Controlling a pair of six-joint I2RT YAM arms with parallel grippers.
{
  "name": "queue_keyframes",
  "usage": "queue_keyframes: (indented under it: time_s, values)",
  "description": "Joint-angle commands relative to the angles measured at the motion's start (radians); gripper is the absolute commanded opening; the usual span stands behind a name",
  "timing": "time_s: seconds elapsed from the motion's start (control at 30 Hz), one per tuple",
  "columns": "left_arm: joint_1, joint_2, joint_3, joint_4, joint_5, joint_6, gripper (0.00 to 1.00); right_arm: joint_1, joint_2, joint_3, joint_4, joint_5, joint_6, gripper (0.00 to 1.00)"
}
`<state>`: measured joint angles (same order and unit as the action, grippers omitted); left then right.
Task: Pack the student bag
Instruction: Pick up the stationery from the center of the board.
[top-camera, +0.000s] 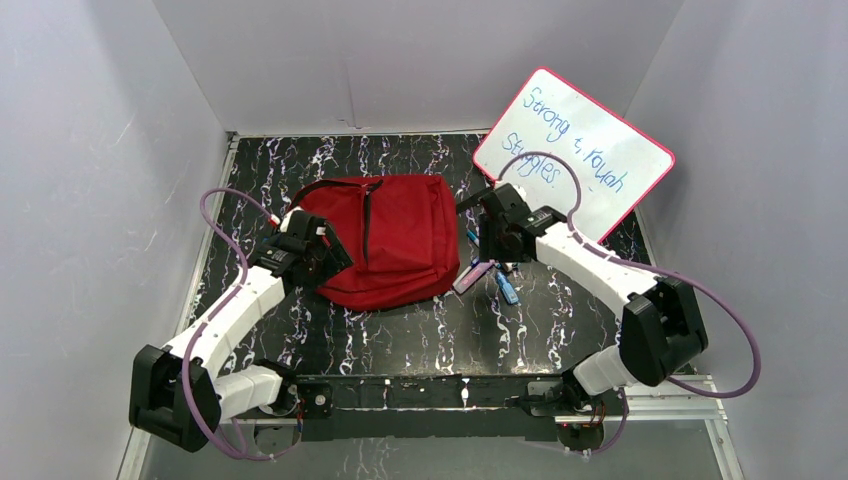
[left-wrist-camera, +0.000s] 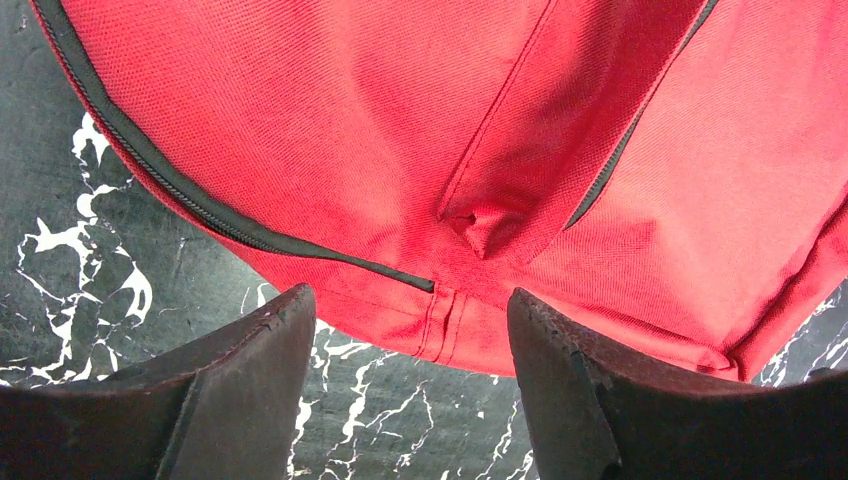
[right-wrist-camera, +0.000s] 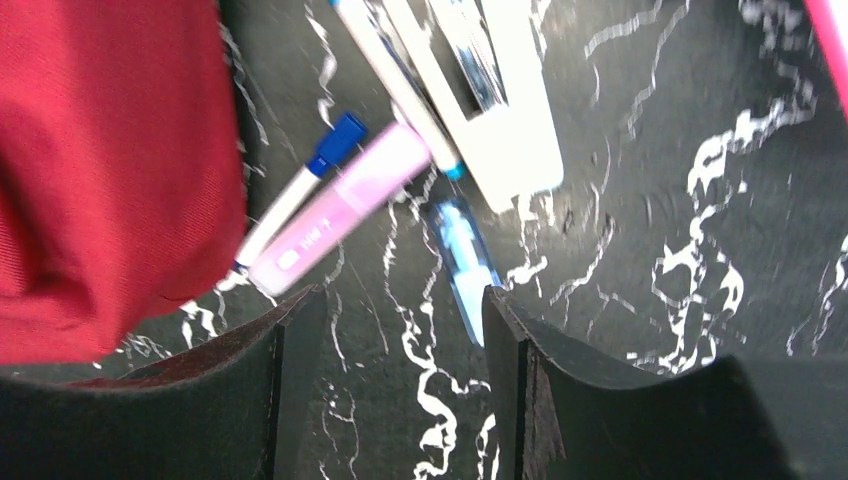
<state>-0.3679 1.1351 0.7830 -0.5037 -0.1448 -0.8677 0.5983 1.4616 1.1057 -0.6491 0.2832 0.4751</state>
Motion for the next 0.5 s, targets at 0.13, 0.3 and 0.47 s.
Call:
queue_keyframes:
  time_s: [0.13, 0.3, 0.47]
  values:
    - [0.004, -0.005, 0.05, -0.016, 0.03, 0.036, 0.68, -0.001, -0.091, -0.166, 0.05, -0.058, 0.269, 0.67]
    - [0.004, -0.009, 0.039, -0.008, 0.039, 0.036, 0.68, -0.001, -0.097, -0.194, 0.056, -0.058, 0.287, 0.67]
    - [0.004, -0.006, 0.025, 0.004, 0.055, 0.032, 0.68, -0.001, -0.064, -0.185, -0.01, 0.038, 0.204, 0.67]
